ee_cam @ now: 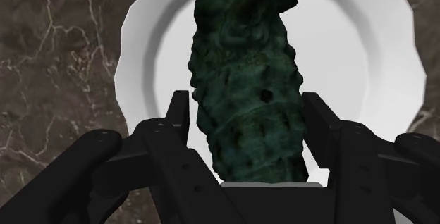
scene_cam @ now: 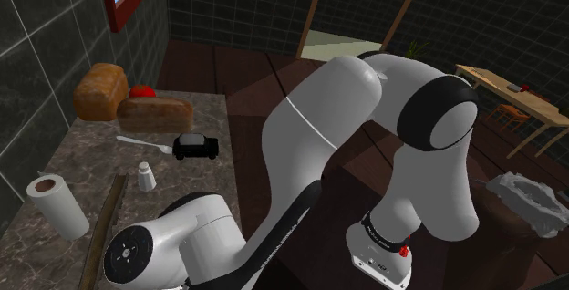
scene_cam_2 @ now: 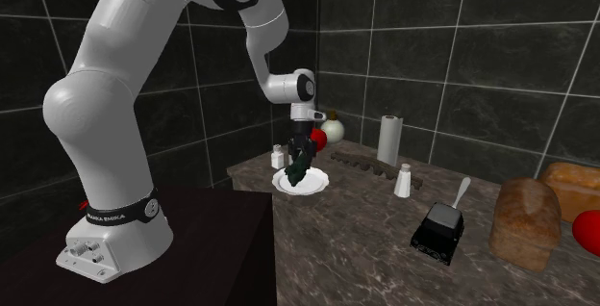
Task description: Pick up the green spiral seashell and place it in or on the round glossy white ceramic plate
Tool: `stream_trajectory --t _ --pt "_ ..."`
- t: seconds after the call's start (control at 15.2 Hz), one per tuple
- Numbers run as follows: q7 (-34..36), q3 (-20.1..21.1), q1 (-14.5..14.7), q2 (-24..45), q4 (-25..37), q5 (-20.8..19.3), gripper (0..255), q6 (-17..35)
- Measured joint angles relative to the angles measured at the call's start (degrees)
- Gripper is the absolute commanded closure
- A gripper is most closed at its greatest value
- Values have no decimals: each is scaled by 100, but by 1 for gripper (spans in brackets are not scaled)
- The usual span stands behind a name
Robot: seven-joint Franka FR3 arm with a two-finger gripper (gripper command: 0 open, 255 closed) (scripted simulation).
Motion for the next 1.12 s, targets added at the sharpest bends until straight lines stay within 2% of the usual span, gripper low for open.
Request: stream_trajectory --t 0.59,0.66,1.12 --pt "80 -78 40 262 29 -100 255 144" --pt "80 -78 40 262 29 -100 0 144" --pt "55 -52 40 216 64 -62 0 66"
